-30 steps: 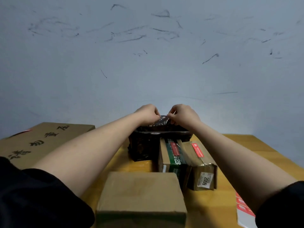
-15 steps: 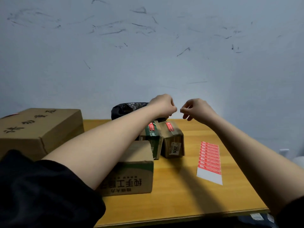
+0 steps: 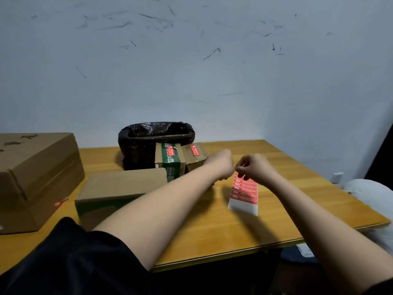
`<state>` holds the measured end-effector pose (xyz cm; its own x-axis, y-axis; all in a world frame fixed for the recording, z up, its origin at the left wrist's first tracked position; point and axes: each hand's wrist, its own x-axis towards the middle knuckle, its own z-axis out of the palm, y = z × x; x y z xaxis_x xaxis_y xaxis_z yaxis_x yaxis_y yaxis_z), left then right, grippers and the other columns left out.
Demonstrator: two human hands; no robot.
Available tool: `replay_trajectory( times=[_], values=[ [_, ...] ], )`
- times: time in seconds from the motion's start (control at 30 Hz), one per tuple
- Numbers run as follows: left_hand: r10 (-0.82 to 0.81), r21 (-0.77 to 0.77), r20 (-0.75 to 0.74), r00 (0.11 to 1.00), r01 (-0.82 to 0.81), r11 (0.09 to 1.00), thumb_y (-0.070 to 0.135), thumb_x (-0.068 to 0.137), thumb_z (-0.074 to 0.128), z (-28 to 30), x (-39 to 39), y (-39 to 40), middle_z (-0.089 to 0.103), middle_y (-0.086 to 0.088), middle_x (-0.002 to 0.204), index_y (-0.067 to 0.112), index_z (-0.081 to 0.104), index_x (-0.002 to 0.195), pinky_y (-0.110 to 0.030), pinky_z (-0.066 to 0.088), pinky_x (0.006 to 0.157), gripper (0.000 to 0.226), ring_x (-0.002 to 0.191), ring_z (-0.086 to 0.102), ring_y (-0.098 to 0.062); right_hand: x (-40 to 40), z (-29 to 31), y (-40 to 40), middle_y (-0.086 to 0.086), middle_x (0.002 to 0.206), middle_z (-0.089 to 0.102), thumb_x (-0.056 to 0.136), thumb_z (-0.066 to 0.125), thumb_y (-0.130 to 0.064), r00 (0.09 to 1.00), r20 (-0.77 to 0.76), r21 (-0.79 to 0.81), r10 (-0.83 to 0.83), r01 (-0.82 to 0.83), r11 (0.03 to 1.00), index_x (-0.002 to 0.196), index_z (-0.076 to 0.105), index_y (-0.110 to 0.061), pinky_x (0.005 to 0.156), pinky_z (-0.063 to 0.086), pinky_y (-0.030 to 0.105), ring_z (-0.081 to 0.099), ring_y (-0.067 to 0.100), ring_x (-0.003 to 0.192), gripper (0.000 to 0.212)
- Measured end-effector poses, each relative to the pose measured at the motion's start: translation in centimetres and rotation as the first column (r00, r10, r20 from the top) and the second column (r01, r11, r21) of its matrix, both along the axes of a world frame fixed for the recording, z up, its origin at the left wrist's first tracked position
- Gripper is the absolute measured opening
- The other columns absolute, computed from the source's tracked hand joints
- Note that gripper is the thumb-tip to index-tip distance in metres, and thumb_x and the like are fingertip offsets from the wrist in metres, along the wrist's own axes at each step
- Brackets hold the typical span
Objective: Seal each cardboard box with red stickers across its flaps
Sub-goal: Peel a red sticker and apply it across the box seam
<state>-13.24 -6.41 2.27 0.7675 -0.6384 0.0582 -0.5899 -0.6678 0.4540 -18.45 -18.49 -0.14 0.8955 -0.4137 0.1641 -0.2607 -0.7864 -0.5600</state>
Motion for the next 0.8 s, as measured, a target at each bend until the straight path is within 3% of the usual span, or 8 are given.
replay_trajectory(
  times=[0.1,0.17,0.27,0.4,0.47,0.6,0.67,0.8],
  values=[
    [0.006,-0.004,-0.108,0.994,-0.007,1.000,0.001,0.092,0.041,-2.1,-0.2,-0.4,0.069,-0.017,0.099,0.004,0.060,0.106,-0.037,0.054,0.076,0.024,0.095,0.067,-0.032,0.0,-2.1,-0.5,-0.001,0.082,0.072,0.084,0.063,-0.019,0.998,-0.061,-0.057,-0.019,0.015,0.998,0.072,0.063,-0.024,0.078,0.056,0.037,0.068,0.020,0.084,0.013],
    [0.017,-0.028,-0.194,0.981,-0.022,0.999,0.000,0.091,0.040,-3.4,-0.2,-0.7,0.064,-0.018,0.097,0.006,0.057,0.106,-0.036,0.051,0.077,0.023,0.100,0.065,-0.034,0.1,-3.5,-0.8,0.004,0.103,0.070,0.086,0.065,-0.022,0.991,-0.131,-0.081,-0.008,-0.003,0.997,0.089,0.066,-0.023,0.084,0.051,0.034,0.064,0.021,0.099,0.003],
    [0.039,-0.058,-0.268,0.963,-0.057,0.997,0.003,0.093,0.041,-4.8,-0.2,-0.9,0.058,-0.016,0.102,0.012,0.053,0.108,-0.031,0.045,0.075,0.021,0.096,0.059,-0.030,0.2,-5.5,-1.0,0.008,0.133,0.055,0.086,0.067,-0.037,0.969,-0.246,-0.123,0.016,-0.047,0.991,0.126,0.057,-0.017,0.099,0.044,0.037,0.052,0.024,0.121,0.046],
    [0.062,-0.142,-0.410,0.910,-0.131,0.981,0.008,0.095,0.042,-6.3,-0.1,-1.0,0.056,-0.018,0.126,0.009,0.047,0.129,-0.031,0.044,0.086,0.034,0.117,0.053,-0.032,-0.2,-7.5,-1.1,0.004,0.151,0.032,0.083,0.059,-0.061,0.925,-0.380,-0.191,0.010,-0.089,0.977,0.147,0.029,-0.023,0.110,0.031,0.041,0.033,0.024,0.138,0.080],
    [0.063,-0.186,-0.472,0.879,-0.170,0.968,0.008,0.094,0.041,-6.8,0.1,-1.2,0.055,-0.019,0.128,0.009,0.045,0.130,-0.033,0.045,0.087,0.036,0.118,0.053,-0.033,-0.4,-8.2,-1.1,0.002,0.153,0.029,0.084,0.056,-0.065,0.924,-0.383,-0.199,0.018,-0.102,0.975,0.149,0.026,-0.023,0.111,0.028,0.040,0.031,0.023,0.140,0.083],
    [0.046,-0.252,-0.589,0.807,-0.237,0.938,0.008,0.094,0.040,-7.6,0.8,-1.6,0.056,-0.016,0.111,0.011,0.045,0.128,-0.027,0.041,0.065,0.034,0.087,0.052,-0.024,-0.5,-9.0,-1.2,-0.002,0.152,0.031,0.087,0.050,-0.065,0.949,-0.316,-0.252,0.018,-0.102,0.962,0.147,0.030,-0.025,0.111,0.025,0.039,0.031,0.019,0.139,0.075],
    [0.048,-0.267,-0.619,0.784,-0.267,0.926,0.009,0.094,0.039,-7.9,1.2,-1.7,0.054,-0.013,0.107,0.014,0.047,0.123,-0.026,0.043,0.062,0.030,0.088,0.049,-0.022,-0.7,-9.3,-1.3,-0.003,0.148,0.037,0.088,0.049,-0.063,0.964,-0.265,-0.276,0.013,-0.088,0.957,0.144,0.036,-0.028,0.109,0.026,0.040,0.034,0.017,0.136,0.067],
    [0.026,-0.310,-0.635,0.772,-0.286,0.907,0.010,0.094,0.045,-8.3,1.7,-1.7,0.053,-0.007,0.085,0.016,0.052,0.094,-0.024,0.046,0.059,0.009,0.082,0.052,-0.019,-0.8,-9.8,-1.8,-0.006,0.122,0.058,0.087,0.056,-0.055,0.999,-0.045,-0.356,-0.018,0.001,0.935,0.119,0.059,-0.029,0.089,0.037,0.035,0.053,0.016,0.115,0.041]
  ],
)
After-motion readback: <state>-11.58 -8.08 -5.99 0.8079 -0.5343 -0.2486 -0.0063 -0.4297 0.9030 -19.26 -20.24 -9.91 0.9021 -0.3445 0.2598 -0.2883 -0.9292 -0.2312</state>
